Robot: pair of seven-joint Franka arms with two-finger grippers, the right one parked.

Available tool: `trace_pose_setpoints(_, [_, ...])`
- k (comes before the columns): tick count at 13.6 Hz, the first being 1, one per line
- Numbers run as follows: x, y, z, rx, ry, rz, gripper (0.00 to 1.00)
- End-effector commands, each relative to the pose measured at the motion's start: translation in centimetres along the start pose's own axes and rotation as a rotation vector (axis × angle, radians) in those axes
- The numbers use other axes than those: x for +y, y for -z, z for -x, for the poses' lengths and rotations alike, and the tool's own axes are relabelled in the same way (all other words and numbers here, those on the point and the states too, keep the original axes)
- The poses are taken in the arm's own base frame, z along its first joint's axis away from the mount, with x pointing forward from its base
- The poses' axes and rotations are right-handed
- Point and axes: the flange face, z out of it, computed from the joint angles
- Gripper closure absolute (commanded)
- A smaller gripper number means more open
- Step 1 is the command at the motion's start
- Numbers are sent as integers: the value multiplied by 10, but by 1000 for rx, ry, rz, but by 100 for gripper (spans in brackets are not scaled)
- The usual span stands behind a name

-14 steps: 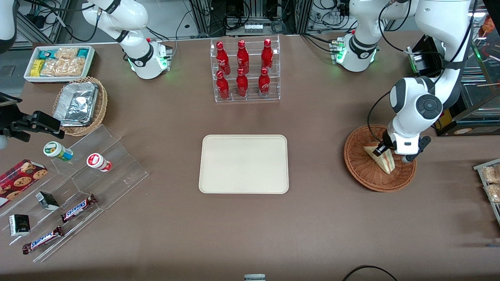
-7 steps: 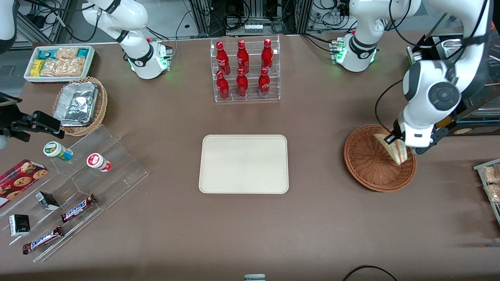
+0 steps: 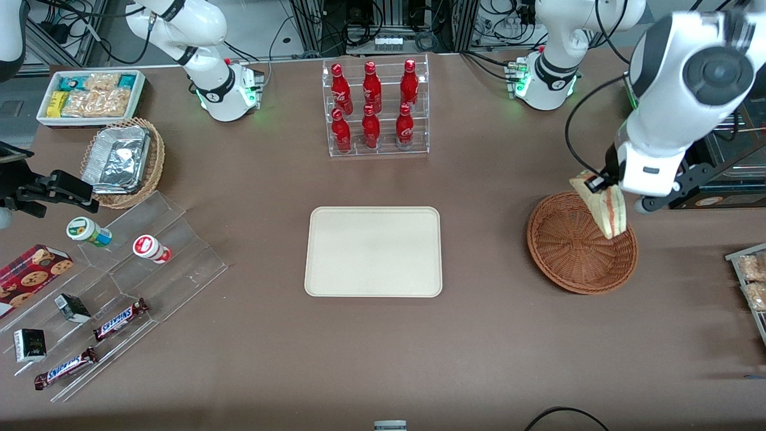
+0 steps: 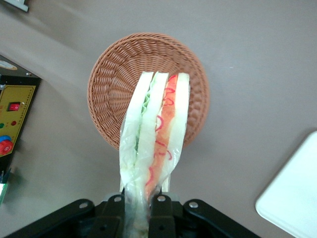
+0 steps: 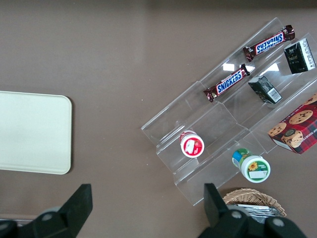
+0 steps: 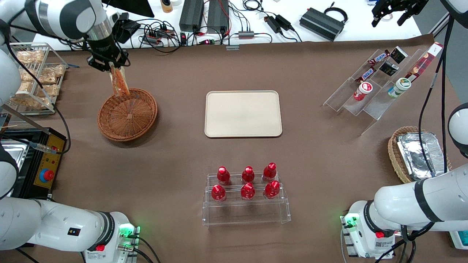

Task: Place sandwich from basket to tray
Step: 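Close the left gripper on the sandwich and lift it up, then carry the held sandwich with the left gripper over the cream tray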

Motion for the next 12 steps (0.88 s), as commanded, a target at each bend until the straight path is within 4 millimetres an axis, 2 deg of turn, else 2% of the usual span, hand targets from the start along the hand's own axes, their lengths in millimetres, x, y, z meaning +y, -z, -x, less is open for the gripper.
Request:
trace_pose_setpoints(1, [22,57,17,4,-57,80,97])
trace_pose_setpoints(4, [47,89,41,32,-198,150,97])
trace_pose_setpoints(6, [57,92,50,21,-254,180,96])
trace_pose_setpoints(7, [66,90,57,18,-277,184,96])
trace_pose_setpoints(10, [107,78,58,11,-314,171,95])
trace_pose_setpoints(11, [119,67,55,-2,-317,158,95])
trace_pose_setpoints(12, [141,51,65,-16,-352,138,95])
